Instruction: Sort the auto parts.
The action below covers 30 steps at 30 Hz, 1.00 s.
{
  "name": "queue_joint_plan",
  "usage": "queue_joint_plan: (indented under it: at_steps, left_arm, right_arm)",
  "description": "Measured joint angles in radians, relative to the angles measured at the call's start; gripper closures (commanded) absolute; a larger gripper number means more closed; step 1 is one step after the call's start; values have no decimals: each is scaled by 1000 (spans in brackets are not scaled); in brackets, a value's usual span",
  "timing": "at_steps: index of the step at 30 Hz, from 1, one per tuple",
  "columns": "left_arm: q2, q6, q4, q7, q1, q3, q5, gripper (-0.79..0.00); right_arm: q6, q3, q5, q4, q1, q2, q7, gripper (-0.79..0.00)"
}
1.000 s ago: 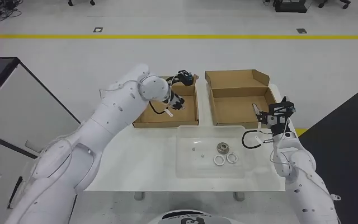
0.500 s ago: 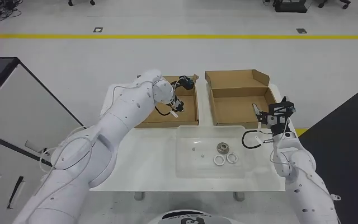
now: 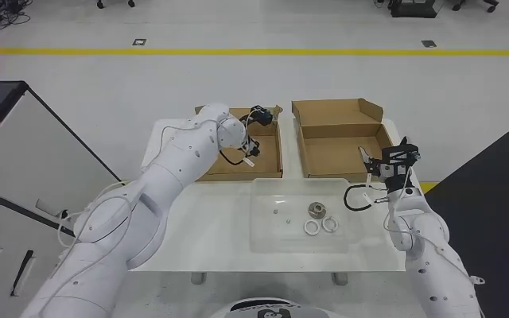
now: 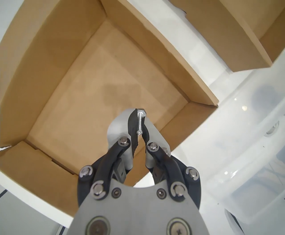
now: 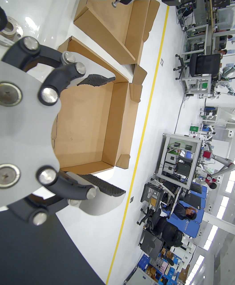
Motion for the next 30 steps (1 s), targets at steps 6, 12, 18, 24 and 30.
queue_joint_plan:
  at_steps: [6,12,18,24,30]
  left_arm:
    - [-42,86,30,-10,-3,34,48,0]
    - [-98,139,123,2,-15,62,73,0]
    - [-146,151,221,26,-24,78,93,0]
    - [-186,131,302,27,-25,81,92,0]
    - [-216,119,357,35,-28,80,95,-114]
  right_arm:
    - [0,0,0,0,0,0,0,-785]
    - [0,0,0,0,0,0,0,-785]
    - [0,0,0,0,0,0,0,-785]
    - [0,0,0,0,0,0,0,-785]
    - [0,0,0,0,0,0,0,-785]
